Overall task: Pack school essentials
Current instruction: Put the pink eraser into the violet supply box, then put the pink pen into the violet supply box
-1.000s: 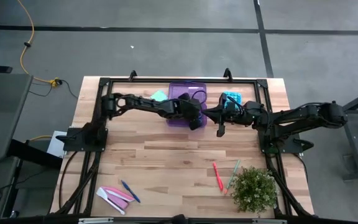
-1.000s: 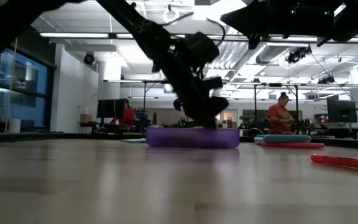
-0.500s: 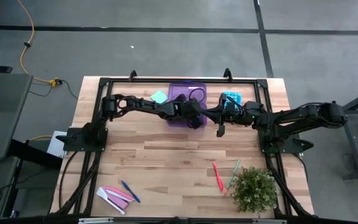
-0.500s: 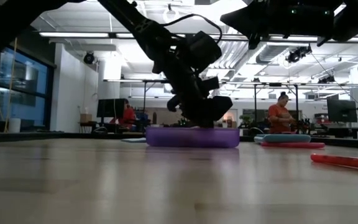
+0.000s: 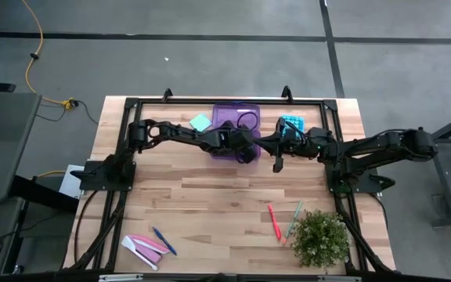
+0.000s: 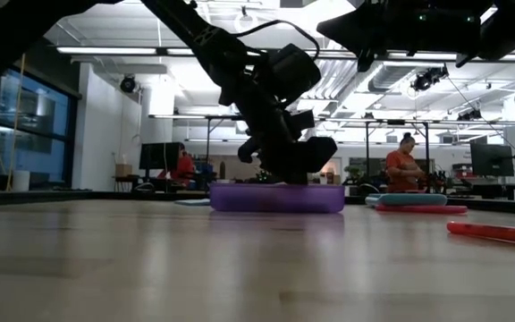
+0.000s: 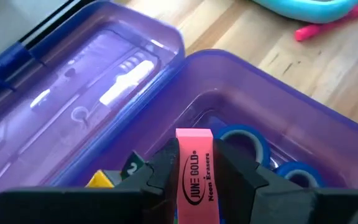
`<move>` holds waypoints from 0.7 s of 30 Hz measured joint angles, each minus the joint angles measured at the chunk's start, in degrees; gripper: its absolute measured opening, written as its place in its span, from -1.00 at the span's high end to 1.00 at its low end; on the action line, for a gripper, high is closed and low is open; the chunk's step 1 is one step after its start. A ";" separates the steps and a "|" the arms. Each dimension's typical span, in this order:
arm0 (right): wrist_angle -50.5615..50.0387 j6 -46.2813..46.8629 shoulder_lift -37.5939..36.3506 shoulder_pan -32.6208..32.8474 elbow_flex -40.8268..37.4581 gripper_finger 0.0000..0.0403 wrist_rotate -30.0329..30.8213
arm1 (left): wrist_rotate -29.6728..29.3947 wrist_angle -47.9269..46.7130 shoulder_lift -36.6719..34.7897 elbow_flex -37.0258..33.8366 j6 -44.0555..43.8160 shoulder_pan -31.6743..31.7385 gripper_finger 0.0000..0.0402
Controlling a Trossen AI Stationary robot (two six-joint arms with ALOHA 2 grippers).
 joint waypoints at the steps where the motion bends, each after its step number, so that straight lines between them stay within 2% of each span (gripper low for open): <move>1: -0.01 0.00 0.00 0.00 0.00 1.00 0.00 | 0.14 0.33 0.00 0.00 0.58 0.02 0.61; 13: -0.59 0.01 0.00 0.00 0.00 1.00 0.00 | 0.08 3.02 0.00 -0.02 3.48 -0.20 0.32; 21: -0.87 0.01 0.02 0.00 0.00 1.00 0.00 | 1.70 0.16 -1.70 -0.10 5.04 -1.87 0.22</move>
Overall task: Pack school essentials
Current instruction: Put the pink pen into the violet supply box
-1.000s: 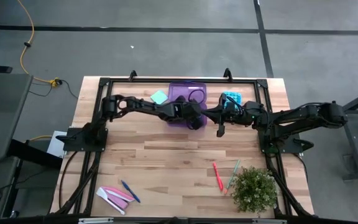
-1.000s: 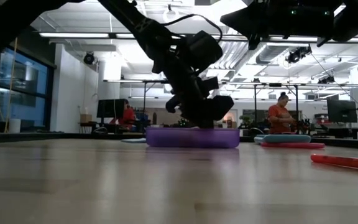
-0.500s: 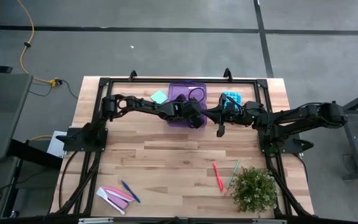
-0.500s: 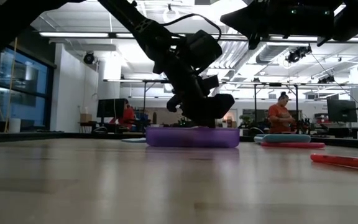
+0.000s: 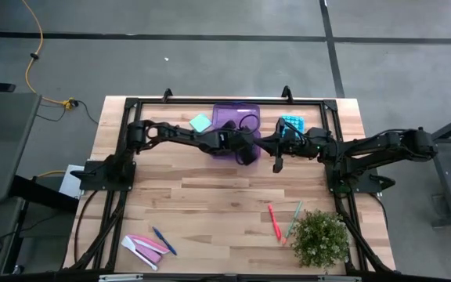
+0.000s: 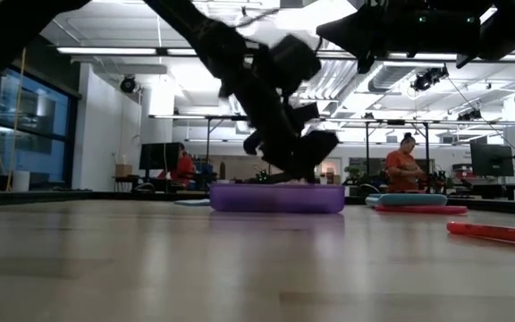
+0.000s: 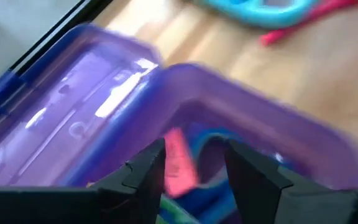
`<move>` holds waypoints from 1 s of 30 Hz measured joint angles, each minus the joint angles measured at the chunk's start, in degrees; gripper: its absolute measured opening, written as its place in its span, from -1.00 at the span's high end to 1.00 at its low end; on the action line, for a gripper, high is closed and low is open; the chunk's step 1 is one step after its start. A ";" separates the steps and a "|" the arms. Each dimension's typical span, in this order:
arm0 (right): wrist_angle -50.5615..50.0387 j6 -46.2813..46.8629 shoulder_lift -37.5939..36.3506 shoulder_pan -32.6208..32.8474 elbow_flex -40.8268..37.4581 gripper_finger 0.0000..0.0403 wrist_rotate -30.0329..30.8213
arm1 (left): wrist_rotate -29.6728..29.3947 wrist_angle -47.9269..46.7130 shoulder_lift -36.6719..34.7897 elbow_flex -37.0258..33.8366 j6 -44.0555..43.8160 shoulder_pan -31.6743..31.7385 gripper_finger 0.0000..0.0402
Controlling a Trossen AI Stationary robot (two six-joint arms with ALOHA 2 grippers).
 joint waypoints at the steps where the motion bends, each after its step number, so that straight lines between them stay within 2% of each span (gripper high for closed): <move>1: -0.02 0.00 0.00 -0.02 0.00 1.00 0.00 | 0.72 -1.29 -1.12 0.01 0.44 -0.39 0.22; 4: -0.07 -0.03 0.00 -0.01 0.00 1.00 0.00 | -0.44 -6.89 -5.61 0.03 2.81 -1.77 0.22; 8: -0.50 -0.24 0.00 0.00 -0.02 1.00 0.00 | -9.14 -16.84 -13.20 -0.76 4.09 -4.00 0.22; 10: -0.52 -0.28 0.00 -0.02 -0.04 1.00 0.00 | -12.83 -18.61 -18.71 -3.90 4.33 -5.19 0.22; 13: -0.61 -0.41 0.00 0.00 -0.04 1.00 0.00 | -13.40 -16.43 -28.87 -12.41 2.93 -7.48 0.22; 16: -0.48 -0.44 0.00 -0.02 -0.04 1.00 0.00 | -10.41 -7.14 -40.06 -24.42 3.19 -10.25 0.22; 18: -0.42 -0.44 0.00 0.00 -0.04 1.00 0.00 | -7.31 2.28 -47.50 -33.12 3.49 -11.94 0.22; 23: -0.42 -0.44 0.00 -0.02 -0.04 1.00 0.00 | 6.05 29.77 -62.99 -53.48 7.93 -13.65 0.22; 26: -0.43 -0.44 0.00 -0.01 -0.04 1.00 0.00 | 11.37 40.07 -69.27 -62.06 9.09 -13.65 0.22; 30: -0.42 -0.45 0.00 -0.01 -0.04 1.00 0.00 | 12.41 45.93 -75.01 -67.01 10.78 -13.54 0.22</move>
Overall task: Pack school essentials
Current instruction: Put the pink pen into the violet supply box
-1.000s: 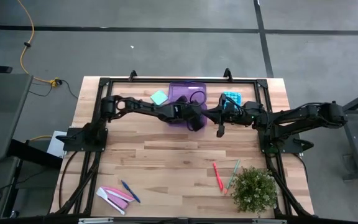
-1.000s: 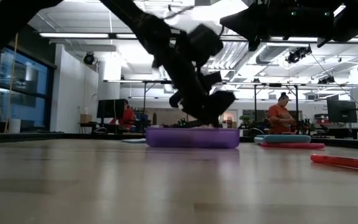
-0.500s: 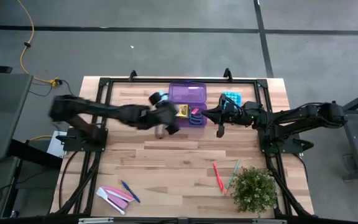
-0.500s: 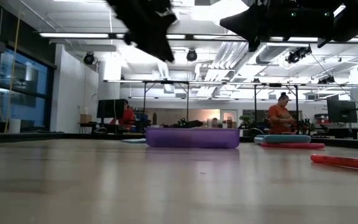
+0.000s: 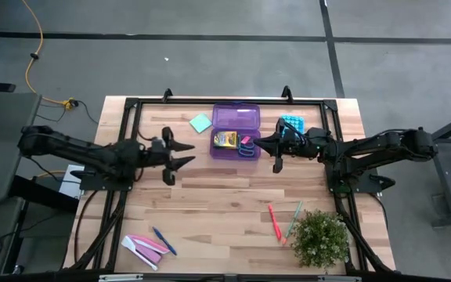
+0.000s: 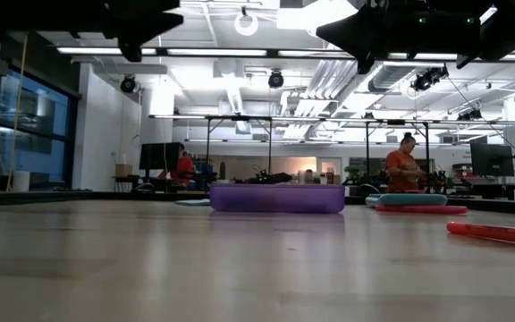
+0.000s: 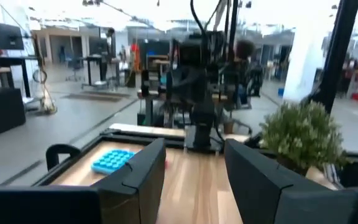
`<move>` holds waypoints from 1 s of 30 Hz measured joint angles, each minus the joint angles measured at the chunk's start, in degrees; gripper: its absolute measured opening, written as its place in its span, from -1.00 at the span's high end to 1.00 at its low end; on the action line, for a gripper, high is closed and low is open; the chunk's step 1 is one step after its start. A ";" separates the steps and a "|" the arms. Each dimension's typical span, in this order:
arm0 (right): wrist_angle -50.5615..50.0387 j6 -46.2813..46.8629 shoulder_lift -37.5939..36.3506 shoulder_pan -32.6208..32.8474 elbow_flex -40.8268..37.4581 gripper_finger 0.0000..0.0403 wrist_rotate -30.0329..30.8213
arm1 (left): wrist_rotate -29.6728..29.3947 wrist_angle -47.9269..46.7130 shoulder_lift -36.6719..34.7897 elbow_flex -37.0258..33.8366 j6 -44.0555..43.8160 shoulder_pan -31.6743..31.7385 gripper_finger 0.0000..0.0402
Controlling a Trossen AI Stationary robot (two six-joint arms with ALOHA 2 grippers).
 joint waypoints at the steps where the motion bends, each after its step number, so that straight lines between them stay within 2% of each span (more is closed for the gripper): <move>1: 0.00 -0.01 0.00 0.01 0.00 1.00 0.00 | 0.00 -0.32 -1.44 -0.44 0.01 0.00 0.22; 6: 0.00 -0.09 0.00 -0.01 0.00 1.00 0.00 | 0.02 -1.56 -4.10 -0.47 0.63 0.00 0.22; 19: 0.02 -1.51 0.00 -0.12 0.00 1.00 0.02 | -0.46 -1.61 -3.84 -0.47 1.53 0.00 0.22; 23: -1.99 3.21 -0.06 -0.10 0.03 1.00 1.63 | -0.62 -1.63 -3.84 -0.47 0.28 0.00 0.22; 24: -5.61 4.55 -0.14 -0.12 0.37 1.00 2.31 | -0.63 -1.63 -3.84 -0.47 0.15 0.00 0.22; 26: -19.15 6.77 -0.55 0.01 2.56 1.00 5.73 | -0.63 -1.65 -3.84 -0.47 0.38 0.00 0.22; 30: -55.32 13.31 0.25 0.94 10.29 1.00 17.89 | -0.63 -1.89 -3.84 -0.47 1.47 0.00 0.22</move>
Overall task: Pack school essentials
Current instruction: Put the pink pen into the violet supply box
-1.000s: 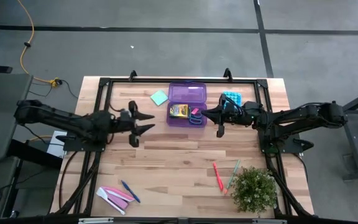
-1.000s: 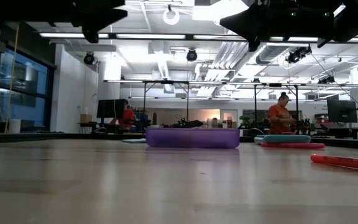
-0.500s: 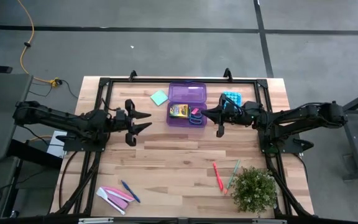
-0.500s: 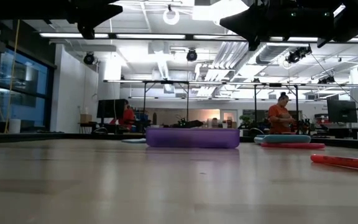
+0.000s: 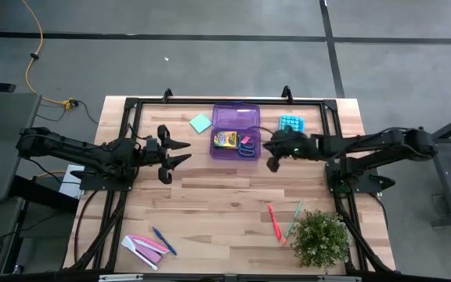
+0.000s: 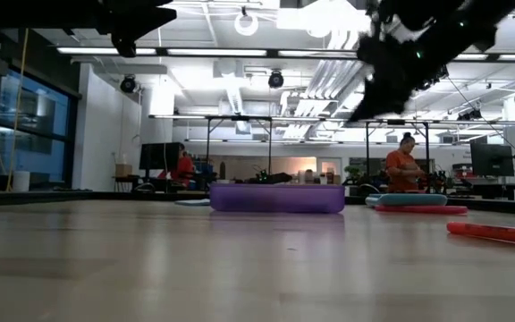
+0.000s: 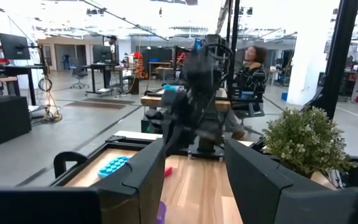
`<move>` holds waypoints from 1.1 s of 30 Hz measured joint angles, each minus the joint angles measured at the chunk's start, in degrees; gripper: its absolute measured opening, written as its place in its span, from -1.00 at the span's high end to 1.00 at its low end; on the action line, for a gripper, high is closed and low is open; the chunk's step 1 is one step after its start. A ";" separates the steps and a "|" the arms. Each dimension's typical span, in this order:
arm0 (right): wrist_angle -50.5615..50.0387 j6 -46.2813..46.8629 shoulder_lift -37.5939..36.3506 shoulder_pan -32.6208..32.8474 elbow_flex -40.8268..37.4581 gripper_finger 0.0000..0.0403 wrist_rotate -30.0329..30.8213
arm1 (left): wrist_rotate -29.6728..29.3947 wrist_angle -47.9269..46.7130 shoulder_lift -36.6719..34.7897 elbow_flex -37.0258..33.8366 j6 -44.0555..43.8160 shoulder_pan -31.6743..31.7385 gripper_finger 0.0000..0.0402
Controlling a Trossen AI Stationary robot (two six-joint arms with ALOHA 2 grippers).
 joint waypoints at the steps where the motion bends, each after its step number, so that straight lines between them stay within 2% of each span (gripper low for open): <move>1: -7.21 3.08 0.47 0.28 1.33 1.00 2.13 | 0.00 -0.02 0.00 0.00 0.03 0.00 0.22; 4: -20.46 12.34 0.80 0.83 3.14 1.00 3.58 | 0.00 -0.02 0.00 0.00 0.03 0.00 0.22; 7: -27.55 20.17 0.82 0.91 2.20 1.00 -0.11 | 0.00 -0.02 0.00 0.00 0.03 0.00 0.22; 9: -30.32 23.60 0.82 0.91 1.28 1.00 -1.56 | 0.00 -0.02 0.00 0.00 -0.08 0.00 0.22; 14: -32.64 29.97 0.82 0.41 -1.71 0.99 -0.91 | 0.00 -0.02 0.00 0.00 -0.41 0.00 0.22; 18: -33.40 30.82 0.82 -0.94 -2.97 0.85 0.56 | 0.00 -0.02 0.00 0.00 -0.41 0.00 0.22; 22: -36.20 30.83 0.82 -2.43 -2.97 0.59 3.13 | 0.00 -0.02 0.00 0.00 -0.41 0.00 0.22; 26: -36.84 30.58 2.03 -3.86 -2.99 0.38 2.46 | 0.00 -0.02 0.00 0.00 -0.41 0.00 0.22; 33: -36.55 25.36 7.28 -6.91 -2.99 0.26 1.99 | 0.00 -0.34 0.00 0.00 -0.43 0.02 0.22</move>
